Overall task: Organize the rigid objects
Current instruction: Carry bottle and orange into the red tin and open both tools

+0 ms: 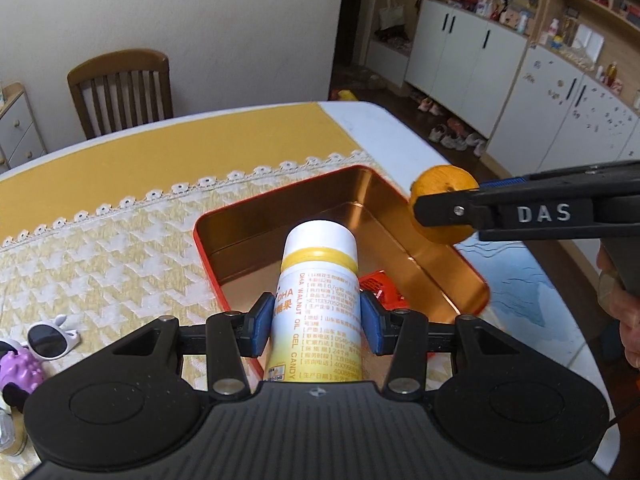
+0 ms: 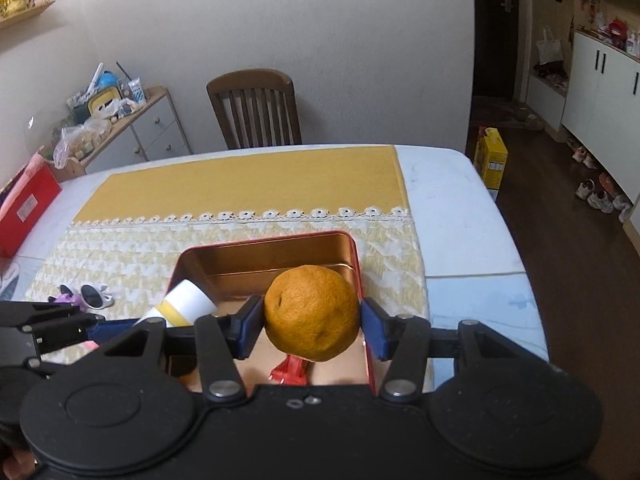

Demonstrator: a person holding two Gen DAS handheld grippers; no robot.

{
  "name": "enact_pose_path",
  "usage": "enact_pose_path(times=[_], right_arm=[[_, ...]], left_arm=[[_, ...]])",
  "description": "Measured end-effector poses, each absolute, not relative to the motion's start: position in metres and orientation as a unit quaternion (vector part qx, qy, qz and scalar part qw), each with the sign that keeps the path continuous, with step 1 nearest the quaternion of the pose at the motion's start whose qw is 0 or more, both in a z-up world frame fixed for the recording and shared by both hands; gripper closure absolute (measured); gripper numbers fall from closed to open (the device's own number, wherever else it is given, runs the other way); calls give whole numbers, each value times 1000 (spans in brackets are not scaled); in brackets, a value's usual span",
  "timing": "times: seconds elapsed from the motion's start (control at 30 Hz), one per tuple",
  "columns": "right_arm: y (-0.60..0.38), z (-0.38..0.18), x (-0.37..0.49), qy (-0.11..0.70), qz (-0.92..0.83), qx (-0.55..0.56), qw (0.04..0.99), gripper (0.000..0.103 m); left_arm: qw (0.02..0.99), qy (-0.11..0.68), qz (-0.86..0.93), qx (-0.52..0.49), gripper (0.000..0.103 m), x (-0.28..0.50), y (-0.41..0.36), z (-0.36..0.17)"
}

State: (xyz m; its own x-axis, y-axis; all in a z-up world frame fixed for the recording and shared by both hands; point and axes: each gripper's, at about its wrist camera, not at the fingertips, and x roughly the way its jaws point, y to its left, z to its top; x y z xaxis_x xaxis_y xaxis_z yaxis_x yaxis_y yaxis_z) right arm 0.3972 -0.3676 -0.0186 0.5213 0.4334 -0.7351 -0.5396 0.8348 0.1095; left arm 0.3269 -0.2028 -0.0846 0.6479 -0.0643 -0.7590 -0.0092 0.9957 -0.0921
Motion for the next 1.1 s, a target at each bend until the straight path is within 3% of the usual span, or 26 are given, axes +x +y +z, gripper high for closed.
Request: enact_pose_path(times=[1.1], right_arm=[[-307,-83,451,441,315,-155,826,51]], left_arm=[[886,460,21,-48,59,366,-225,-129]])
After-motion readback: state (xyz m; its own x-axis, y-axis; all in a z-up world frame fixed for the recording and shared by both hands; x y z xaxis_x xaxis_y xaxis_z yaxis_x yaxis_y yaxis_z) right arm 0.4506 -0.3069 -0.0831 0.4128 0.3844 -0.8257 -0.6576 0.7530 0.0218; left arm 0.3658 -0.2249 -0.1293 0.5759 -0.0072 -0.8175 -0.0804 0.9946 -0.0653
